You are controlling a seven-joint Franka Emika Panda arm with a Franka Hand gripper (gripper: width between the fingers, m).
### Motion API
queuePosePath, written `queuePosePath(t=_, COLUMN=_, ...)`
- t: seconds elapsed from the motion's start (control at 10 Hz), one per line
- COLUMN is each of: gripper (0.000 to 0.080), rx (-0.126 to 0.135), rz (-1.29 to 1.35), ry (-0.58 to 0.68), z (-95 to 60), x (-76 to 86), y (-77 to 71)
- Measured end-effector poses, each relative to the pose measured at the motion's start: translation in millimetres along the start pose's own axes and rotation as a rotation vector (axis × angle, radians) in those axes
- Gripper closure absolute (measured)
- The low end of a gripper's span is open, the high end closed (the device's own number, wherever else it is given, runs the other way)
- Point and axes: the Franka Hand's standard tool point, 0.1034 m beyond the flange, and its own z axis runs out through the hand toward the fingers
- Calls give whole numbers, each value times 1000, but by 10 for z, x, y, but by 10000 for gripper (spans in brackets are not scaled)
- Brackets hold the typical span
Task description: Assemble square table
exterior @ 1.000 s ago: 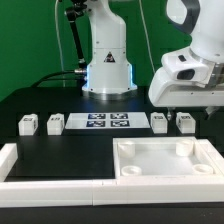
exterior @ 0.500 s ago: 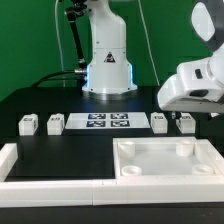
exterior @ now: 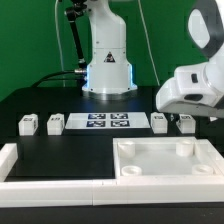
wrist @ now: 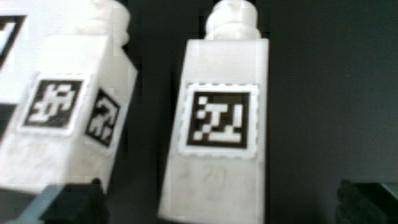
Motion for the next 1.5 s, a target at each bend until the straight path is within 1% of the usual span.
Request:
queuePosePath(t=0.1, gripper=151, rx=32, rz=41, ry=-26, z=71, x=-11, y=-59)
queuePosePath(t=0.2, gripper=151, rx=59, rz=82, ry=-45, z=110, x=-23, y=-110)
queuePosePath(t=0.3, gripper=151, rx=63, rz=87, ry=-50, z=124, x=-23, y=-113)
queuePosePath(t=0.4, gripper=151, rx=90, rz=107, ry=-64, z=122, x=-24, y=-98)
queuePosePath(t=0.6, gripper=151, rx=85, rz=104, ry=-60, z=123, x=-15, y=-82)
queuePosePath(t=0.8, gripper=422, rx=85, rz=105, ry=-60, z=123, x=-13, y=-77)
queuePosePath(t=0.9, gripper=422, rx=85, rz=105, ry=-60, z=123, x=-13, y=-76)
queuePosePath(t=1.0, gripper=510, rx=86, rz=105, ry=-60, z=122, x=-12, y=-77)
queuePosePath(t=1.5, gripper=509, rx=86, rz=105, ry=-60, z=122, x=-12, y=-76)
